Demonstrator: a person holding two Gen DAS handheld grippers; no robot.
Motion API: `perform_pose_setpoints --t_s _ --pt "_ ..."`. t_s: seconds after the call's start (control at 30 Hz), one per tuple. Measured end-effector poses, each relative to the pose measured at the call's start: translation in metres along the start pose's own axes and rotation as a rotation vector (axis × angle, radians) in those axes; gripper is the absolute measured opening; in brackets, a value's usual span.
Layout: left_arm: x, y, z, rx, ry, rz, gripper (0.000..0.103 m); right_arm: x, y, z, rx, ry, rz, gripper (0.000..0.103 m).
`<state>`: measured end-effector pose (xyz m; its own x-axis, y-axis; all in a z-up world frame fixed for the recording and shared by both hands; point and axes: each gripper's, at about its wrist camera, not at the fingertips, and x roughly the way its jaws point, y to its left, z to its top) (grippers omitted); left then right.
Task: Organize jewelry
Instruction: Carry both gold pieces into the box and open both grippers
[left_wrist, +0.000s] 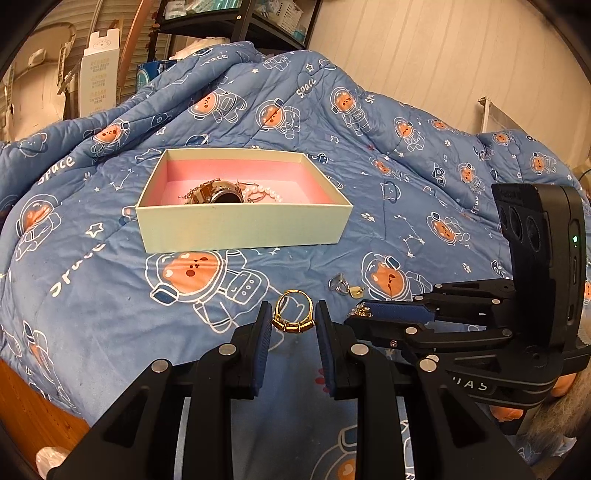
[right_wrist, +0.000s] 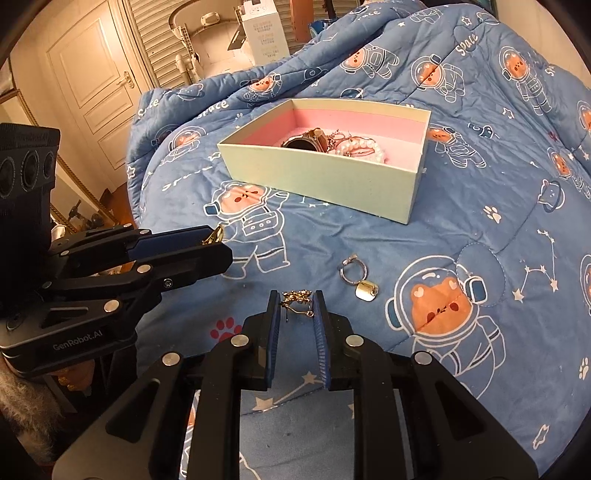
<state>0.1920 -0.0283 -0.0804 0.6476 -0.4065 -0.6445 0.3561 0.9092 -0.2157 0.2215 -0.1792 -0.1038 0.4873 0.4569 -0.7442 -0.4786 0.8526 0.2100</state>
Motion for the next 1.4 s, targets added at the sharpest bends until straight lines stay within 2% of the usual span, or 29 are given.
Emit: perform_pose_setpoints --t_s 0.33,0.97,1.23,1.4 --pt "-0.002 0.005 0.02 0.018 -0.019 -0.001 0.023 -0.011 -0.004 0.03 -0.013 -0.049 0.016 0.018" --pt "0.013 0.037 0.09 0.01 -0.062 -0.004 0.023 -0.007 -0.016 0.1 -0.048 -0.113 0.007 0.018" --pt "0.036 0.055 0.119 0.024 -0.041 0.03 0.023 0.016 -0.026 0.127 -0.061 -0.101 -0.039 0.018" --pt "0.067 0.072 0.138 -0.021 0.042 0.023 0.023 0.042 -0.038 0.144 -0.032 -0.053 -0.057 0.018"
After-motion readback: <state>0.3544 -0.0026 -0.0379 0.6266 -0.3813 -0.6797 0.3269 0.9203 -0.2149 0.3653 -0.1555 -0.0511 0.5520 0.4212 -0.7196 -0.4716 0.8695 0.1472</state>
